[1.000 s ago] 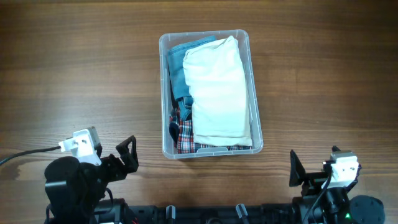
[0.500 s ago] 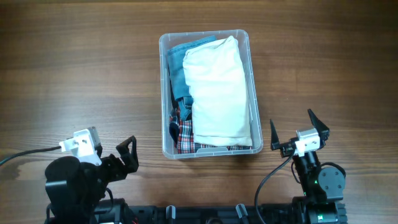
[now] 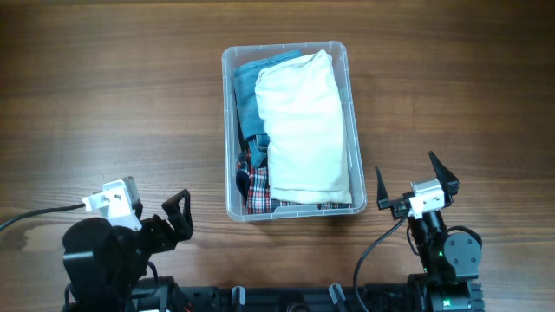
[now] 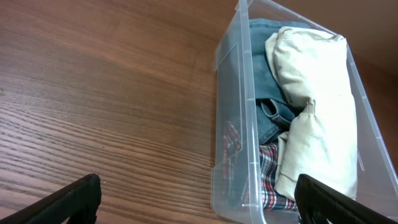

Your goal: Pack container

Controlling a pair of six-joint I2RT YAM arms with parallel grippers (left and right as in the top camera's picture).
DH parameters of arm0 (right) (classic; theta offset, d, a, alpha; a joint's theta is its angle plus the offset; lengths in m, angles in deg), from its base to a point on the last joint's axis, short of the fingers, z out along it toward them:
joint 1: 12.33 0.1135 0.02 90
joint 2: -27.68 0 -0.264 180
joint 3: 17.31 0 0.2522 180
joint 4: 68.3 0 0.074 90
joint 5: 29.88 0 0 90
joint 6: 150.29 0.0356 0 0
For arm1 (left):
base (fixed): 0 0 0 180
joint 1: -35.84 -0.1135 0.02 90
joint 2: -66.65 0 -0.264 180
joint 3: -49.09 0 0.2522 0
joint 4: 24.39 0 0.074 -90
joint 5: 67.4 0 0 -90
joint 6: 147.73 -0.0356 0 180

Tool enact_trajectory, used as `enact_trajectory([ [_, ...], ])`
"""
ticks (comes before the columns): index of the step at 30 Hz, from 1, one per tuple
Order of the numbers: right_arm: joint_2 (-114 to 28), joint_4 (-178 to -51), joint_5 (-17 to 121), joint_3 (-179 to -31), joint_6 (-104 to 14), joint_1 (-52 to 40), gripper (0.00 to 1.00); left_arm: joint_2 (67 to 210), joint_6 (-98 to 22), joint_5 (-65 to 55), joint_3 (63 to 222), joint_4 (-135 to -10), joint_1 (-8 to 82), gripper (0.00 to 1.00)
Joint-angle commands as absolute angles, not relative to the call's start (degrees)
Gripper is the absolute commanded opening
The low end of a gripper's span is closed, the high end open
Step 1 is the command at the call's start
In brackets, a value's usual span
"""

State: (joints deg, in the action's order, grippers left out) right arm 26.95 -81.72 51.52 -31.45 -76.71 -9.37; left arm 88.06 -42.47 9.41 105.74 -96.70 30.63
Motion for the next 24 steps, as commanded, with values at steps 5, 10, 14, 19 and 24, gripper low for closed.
enact_trajectory([
  [5, 27.41, -81.22, 50.17, -31.38, -77.19, -8.95, 1.00, 80.96, -45.77, 15.60, 103.51, -98.36, 31.85, 1.00],
  [10, 27.41, -81.22, 50.17, -31.38, -77.17, -8.95, 1.00, 69.11, -45.33, 16.04, 83.65, -80.70, 31.28, 1.00],
  [14, 27.41, -81.24, 50.17, -31.38, -77.21, -8.95, 1.00, 67.62, -45.35, 13.24, 71.25, -59.85, 31.35, 1.00],
  [19, 27.41, -81.22, 50.17, -31.38, -77.19, -8.95, 1.00, 66.79, -45.33, 13.44, 66.86, -50.84, 32.86, 1.00],
  [24, 27.41, -81.24, 50.17, -31.38, -77.19, -8.95, 1.00, 66.79, -45.35, 13.48, 66.47, -49.51, 33.49, 1.00],
])
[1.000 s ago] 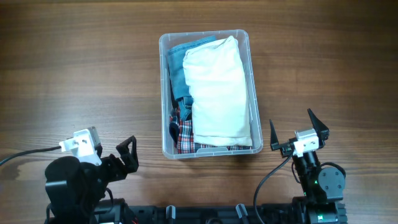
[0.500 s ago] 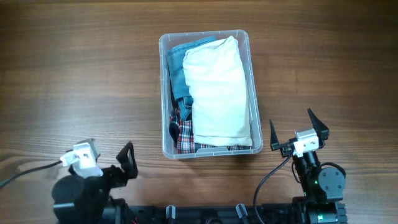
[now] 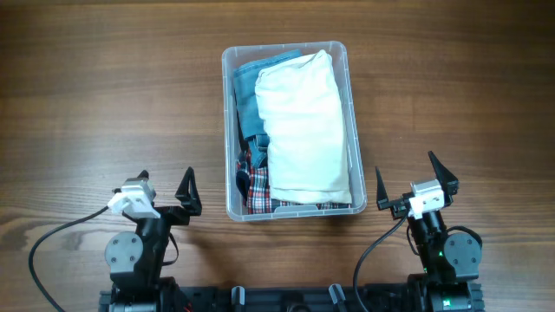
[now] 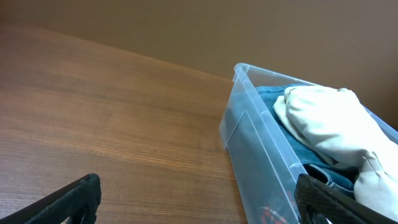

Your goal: Pack container

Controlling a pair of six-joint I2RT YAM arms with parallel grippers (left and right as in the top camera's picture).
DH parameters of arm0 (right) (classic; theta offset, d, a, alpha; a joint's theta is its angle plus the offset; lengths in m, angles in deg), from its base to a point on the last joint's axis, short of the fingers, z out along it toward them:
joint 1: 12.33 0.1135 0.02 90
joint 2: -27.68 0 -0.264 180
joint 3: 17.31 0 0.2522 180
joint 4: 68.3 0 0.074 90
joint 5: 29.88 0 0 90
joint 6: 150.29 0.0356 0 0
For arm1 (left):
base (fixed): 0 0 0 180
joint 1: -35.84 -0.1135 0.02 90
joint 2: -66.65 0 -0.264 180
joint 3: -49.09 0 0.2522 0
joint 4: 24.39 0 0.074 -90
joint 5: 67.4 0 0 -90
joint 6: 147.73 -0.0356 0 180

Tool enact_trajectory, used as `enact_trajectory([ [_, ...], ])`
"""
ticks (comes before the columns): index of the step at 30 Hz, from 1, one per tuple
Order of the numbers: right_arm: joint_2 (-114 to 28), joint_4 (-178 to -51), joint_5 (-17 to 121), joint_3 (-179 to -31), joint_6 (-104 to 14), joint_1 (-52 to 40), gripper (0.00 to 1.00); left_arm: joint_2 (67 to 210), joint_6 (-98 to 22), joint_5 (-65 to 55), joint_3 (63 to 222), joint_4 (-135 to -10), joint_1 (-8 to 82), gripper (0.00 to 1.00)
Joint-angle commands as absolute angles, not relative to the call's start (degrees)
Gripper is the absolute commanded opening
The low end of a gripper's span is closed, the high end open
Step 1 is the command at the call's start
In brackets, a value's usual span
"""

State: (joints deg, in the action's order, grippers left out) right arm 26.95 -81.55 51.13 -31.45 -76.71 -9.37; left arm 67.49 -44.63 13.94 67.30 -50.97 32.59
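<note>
A clear plastic container (image 3: 230, 130) sits at the table's middle, packed with a folded white garment (image 3: 302, 130), a blue denim piece (image 3: 247, 95) and a red plaid cloth (image 3: 254, 186). The left wrist view shows the container (image 4: 249, 143) from its left side, white garment (image 4: 329, 121) on top. My left gripper (image 3: 165, 186) stands open near the front edge, left of the container, holding nothing; one black fingertip (image 4: 78, 193) shows low in the wrist view. My right gripper (image 3: 414, 184) is open at the front right, empty.
Bare wooden table (image 3: 104, 95) surrounds the container on all sides. A black cable (image 3: 52, 238) loops by the left arm's base at the front edge.
The left arm has drawn back and straightened up, its gripper now closer to the container's front left corner and pointing level across the table. The right arm and the clothes stayed put.
</note>
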Motion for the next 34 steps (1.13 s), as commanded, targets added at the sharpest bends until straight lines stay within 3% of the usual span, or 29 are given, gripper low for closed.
enact_trajectory([
  [1, 27.41, -81.24, 50.17, -31.38, -77.19, -8.95, 1.00, 66.79, -45.37, 15.42, 65.88, -47.91, 33.49, 1.00],
  [4, 27.41, -81.22, 50.17, -31.38, -77.19, -8.95, 1.00, 66.79, -45.55, 21.00, 63.17, -41.44, 33.49, 1.00],
  [34, 27.41, -81.24, 50.17, -31.38, -77.19, -8.95, 1.00, 66.81, -45.53, 21.17, 63.17, -42.43, 33.49, 1.00],
])
